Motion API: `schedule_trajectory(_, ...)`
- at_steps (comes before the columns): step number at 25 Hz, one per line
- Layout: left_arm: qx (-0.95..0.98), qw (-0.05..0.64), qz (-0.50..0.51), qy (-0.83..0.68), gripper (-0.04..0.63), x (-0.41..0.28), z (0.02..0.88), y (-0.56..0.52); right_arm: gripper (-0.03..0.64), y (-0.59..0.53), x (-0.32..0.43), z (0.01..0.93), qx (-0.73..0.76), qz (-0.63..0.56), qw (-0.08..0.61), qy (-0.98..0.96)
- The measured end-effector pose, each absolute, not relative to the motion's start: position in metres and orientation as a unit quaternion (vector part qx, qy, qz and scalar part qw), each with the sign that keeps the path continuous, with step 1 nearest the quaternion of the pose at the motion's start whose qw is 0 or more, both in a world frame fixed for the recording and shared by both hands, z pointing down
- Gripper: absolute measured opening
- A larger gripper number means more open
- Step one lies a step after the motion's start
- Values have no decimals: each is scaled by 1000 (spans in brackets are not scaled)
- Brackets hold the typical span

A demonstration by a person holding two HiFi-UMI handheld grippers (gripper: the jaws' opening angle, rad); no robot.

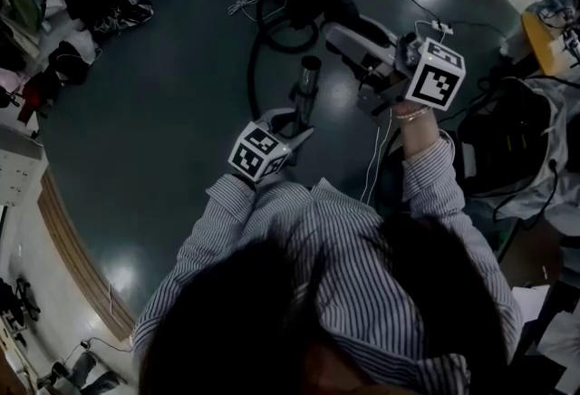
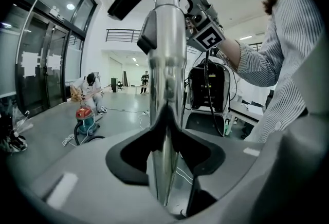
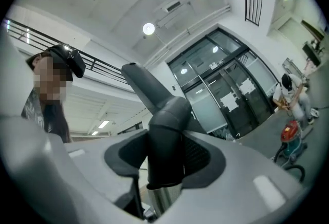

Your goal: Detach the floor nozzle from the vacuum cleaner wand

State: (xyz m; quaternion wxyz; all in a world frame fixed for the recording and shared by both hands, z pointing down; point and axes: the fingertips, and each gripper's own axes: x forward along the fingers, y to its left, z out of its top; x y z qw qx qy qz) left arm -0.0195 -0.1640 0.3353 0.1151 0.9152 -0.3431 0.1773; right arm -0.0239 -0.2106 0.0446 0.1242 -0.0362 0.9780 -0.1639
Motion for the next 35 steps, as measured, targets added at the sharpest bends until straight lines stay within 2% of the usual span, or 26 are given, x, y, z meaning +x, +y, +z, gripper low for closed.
schedule_trajectory(12,901,122,75,-409,179,-45,280,-179,184,-225,-7,76,-109,-200,138,964)
schedule_trajectory(22,890,96,63,-442,179,-66,256,-170,184,-210,-10,113,-123,-231,141,955)
schedule_trajectory(35,890,103,39,-443,179,-79,250,-155,184,-193,-34,167,-139,-286,98,943)
